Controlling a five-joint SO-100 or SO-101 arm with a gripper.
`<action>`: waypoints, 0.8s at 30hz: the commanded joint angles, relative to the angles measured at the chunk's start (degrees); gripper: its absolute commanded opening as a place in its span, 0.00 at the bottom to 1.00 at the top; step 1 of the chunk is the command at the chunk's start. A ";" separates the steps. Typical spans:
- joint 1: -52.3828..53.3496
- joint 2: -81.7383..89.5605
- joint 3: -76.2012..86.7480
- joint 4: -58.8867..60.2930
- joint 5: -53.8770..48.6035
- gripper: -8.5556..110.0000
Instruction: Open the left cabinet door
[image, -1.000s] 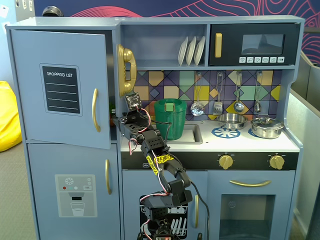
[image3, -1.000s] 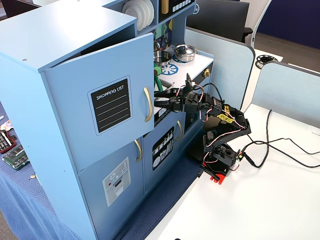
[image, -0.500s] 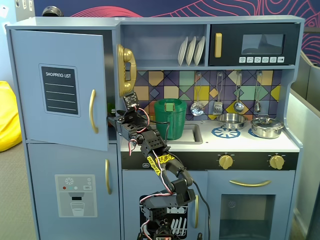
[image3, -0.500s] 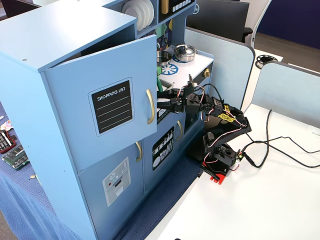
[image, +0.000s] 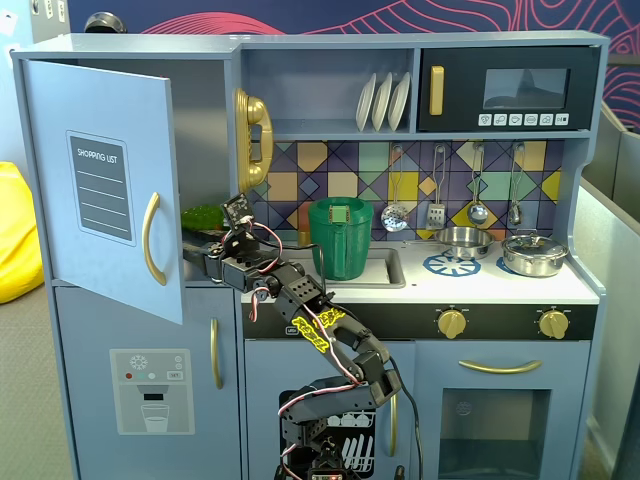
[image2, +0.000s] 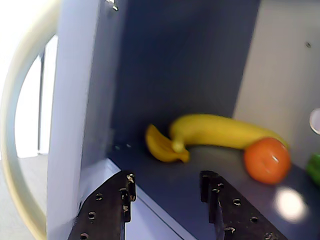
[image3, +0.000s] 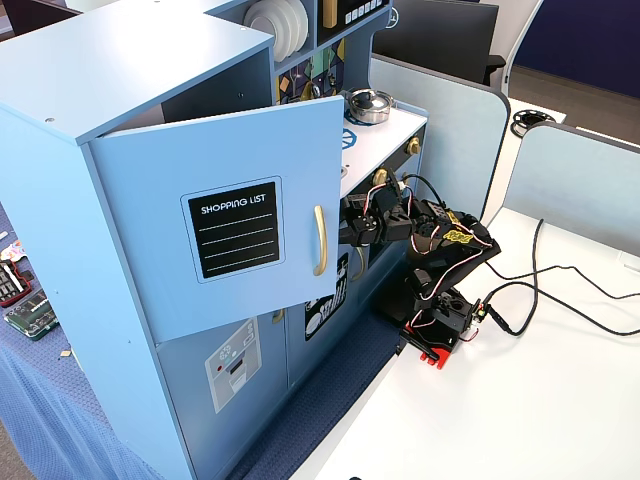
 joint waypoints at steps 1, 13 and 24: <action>-4.31 0.62 -1.93 -2.11 -1.49 0.15; 20.04 5.27 3.08 11.78 -0.79 0.15; 43.95 14.33 17.93 28.48 3.34 0.15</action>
